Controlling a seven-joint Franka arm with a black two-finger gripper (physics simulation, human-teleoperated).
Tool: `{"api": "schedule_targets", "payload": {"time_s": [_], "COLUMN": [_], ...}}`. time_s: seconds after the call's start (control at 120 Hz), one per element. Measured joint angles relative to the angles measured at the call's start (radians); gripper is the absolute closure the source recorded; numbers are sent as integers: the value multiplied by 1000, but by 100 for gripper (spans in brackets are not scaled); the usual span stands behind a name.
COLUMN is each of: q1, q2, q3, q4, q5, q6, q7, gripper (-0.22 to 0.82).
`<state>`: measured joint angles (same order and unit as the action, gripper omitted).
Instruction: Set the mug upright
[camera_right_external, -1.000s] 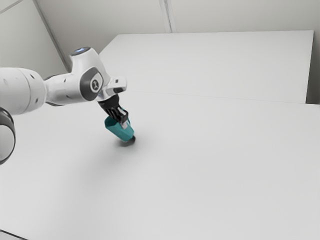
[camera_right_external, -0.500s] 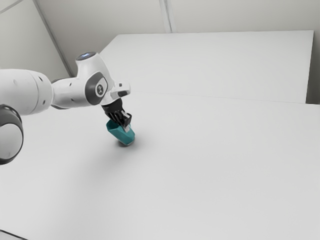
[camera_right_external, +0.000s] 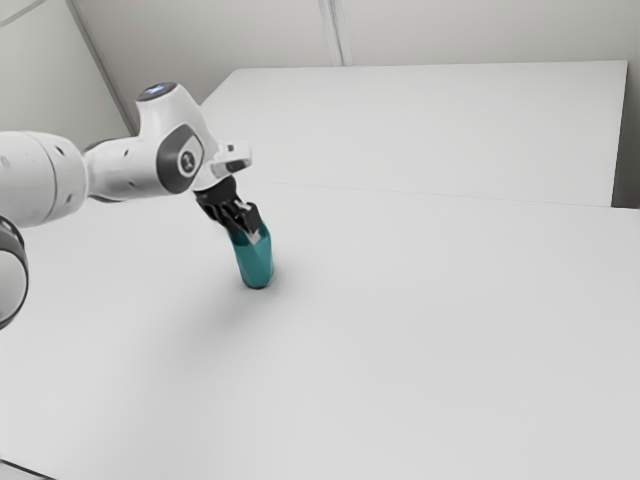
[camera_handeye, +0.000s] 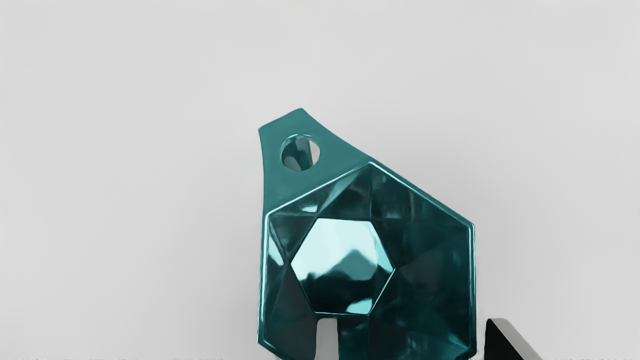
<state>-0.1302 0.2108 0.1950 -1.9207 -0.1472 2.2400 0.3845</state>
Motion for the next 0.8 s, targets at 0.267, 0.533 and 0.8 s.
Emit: {"api": "schedule_targets", "payload": {"time_s": [0.267, 0.533, 0.8], "q1": [-7, -11, -10], "q2": [-136, -195, -242], "q3": [-1, 0, -1], "q4": [69, 210, 290], "q5": [92, 190, 243], "q6": [-84, -254, -393], "q7": [-4, -7, -33], "gripper": [16, 7, 4]}}
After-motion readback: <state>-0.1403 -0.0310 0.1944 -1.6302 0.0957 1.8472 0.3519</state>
